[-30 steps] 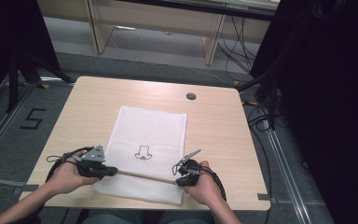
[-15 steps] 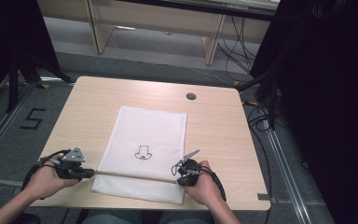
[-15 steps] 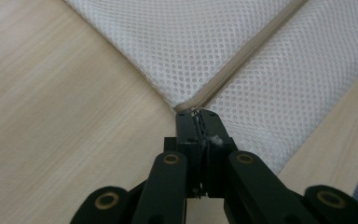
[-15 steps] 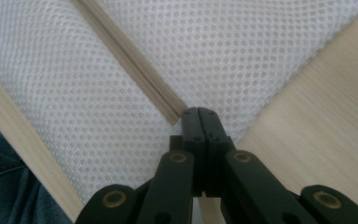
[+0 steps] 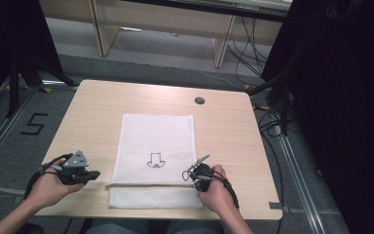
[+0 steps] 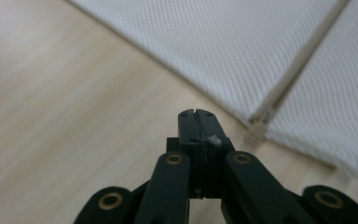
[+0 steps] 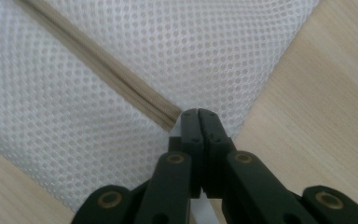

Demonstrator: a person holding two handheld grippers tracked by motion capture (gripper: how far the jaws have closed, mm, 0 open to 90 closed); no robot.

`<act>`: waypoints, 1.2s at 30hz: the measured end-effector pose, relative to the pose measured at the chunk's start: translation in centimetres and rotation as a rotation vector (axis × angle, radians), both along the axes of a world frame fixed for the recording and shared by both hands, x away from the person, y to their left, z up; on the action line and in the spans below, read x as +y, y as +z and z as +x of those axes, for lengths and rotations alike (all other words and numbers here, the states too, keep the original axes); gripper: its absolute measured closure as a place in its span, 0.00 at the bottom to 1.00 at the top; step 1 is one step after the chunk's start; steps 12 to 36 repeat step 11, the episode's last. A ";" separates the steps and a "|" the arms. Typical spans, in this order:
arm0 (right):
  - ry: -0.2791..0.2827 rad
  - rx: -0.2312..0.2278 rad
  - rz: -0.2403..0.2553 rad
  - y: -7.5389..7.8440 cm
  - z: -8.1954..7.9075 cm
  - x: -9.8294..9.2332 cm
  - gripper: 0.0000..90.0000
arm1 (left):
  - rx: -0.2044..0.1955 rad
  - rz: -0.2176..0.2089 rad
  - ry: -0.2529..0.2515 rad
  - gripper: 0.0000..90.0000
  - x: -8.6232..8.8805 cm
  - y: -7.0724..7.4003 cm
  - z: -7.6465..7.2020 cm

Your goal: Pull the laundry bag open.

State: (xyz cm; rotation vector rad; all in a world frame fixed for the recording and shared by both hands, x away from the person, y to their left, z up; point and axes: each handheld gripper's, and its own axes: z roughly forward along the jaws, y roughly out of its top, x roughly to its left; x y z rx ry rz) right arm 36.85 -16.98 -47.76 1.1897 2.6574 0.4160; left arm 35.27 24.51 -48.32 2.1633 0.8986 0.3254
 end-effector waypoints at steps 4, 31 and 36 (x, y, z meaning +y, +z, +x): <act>-0.034 -0.057 0.087 1.3 -0.5 -0.7 0.88 | -0.087 -0.066 0.076 0.79 0.7 0.5 0.3; -0.027 -0.152 0.183 2.2 -1.5 -0.8 0.73 | -0.168 -0.082 0.091 0.52 0.2 0.2 1.0; -0.027 -0.152 0.183 2.2 -1.5 -0.8 0.73 | -0.168 -0.082 0.091 0.52 0.2 0.2 1.0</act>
